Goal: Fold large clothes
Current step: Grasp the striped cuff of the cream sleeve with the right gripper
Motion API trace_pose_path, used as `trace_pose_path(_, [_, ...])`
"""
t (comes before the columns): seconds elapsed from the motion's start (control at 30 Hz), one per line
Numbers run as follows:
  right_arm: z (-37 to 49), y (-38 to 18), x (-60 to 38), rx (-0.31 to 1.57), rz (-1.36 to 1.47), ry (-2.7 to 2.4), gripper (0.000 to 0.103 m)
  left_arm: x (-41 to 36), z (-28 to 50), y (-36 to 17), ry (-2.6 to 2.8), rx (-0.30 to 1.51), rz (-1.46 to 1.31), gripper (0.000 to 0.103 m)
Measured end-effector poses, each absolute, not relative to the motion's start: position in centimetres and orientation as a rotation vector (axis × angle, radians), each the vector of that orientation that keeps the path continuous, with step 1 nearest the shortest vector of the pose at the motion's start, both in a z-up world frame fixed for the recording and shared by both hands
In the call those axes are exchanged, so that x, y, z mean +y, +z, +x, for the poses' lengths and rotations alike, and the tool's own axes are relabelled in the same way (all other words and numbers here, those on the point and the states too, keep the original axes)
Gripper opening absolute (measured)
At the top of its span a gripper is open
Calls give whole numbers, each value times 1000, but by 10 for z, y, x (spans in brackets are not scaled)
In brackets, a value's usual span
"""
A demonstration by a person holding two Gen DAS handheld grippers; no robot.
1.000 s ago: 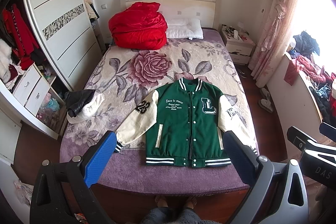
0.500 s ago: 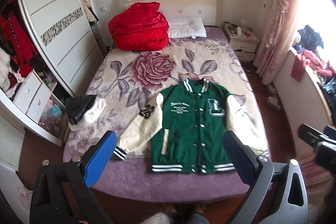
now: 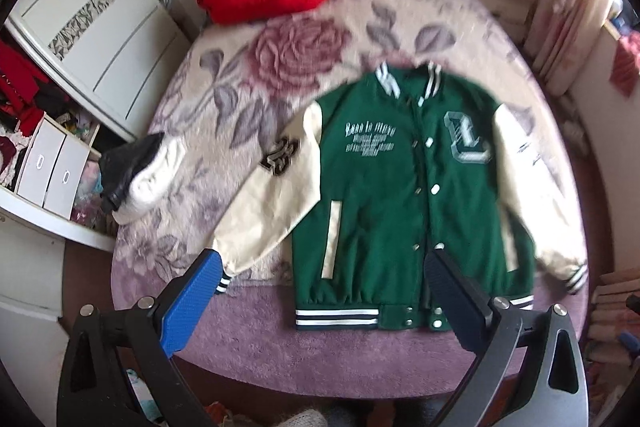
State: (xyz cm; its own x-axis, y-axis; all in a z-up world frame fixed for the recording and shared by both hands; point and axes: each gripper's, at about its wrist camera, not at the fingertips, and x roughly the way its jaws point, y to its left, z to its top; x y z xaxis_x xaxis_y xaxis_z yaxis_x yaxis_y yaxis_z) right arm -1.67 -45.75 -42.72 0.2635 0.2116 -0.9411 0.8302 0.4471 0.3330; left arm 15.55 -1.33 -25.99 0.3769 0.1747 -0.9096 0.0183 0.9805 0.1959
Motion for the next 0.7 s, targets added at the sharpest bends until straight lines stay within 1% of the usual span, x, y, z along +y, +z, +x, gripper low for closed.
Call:
trace_pose_path(0.13, [-27, -564, -514, 1259, 1315, -597, 77, -23, 180, -322, 170, 1257, 212, 103])
trace_pose_path(0.27, [-11, -677, -546, 1220, 1497, -583, 77, -34, 199, -389, 251, 1319, 215, 103])
trace_pose_path(0.37, [-3, -741, -569, 1108, 1616, -598, 77, -46, 213, -441, 276, 1357, 204, 103])
trace_pose_path(0.43, [8, -772, -579, 1004, 1685, -587, 77, -55, 220, -470, 295, 1374, 202, 103])
trace_pose_path(0.5, [21, -787, -584, 950, 1691, -599, 77, -63, 226, -493, 308, 1403, 176, 103])
trace_pose_path(0.53, [26, -788, -587, 887, 1709, -605, 77, -67, 230, -504, 309, 1411, 165, 103])
trace_pose_path(0.57, [29, -786, -587, 829, 1720, -607, 73, -71, 233, -512, 306, 1417, 159, 103])
trace_pose_path(0.6, [33, -785, -589, 768, 1724, -612, 66, -76, 235, -519, 296, 1418, 157, 103])
trace_pose_path(0.63, [37, -788, -591, 736, 1732, -617, 64, -81, 237, -525, 286, 1414, 162, 103])
trace_pose_path(0.7, [44, -804, -593, 722, 1772, -604, 63, -90, 242, -536, 263, 1405, 194, 103])
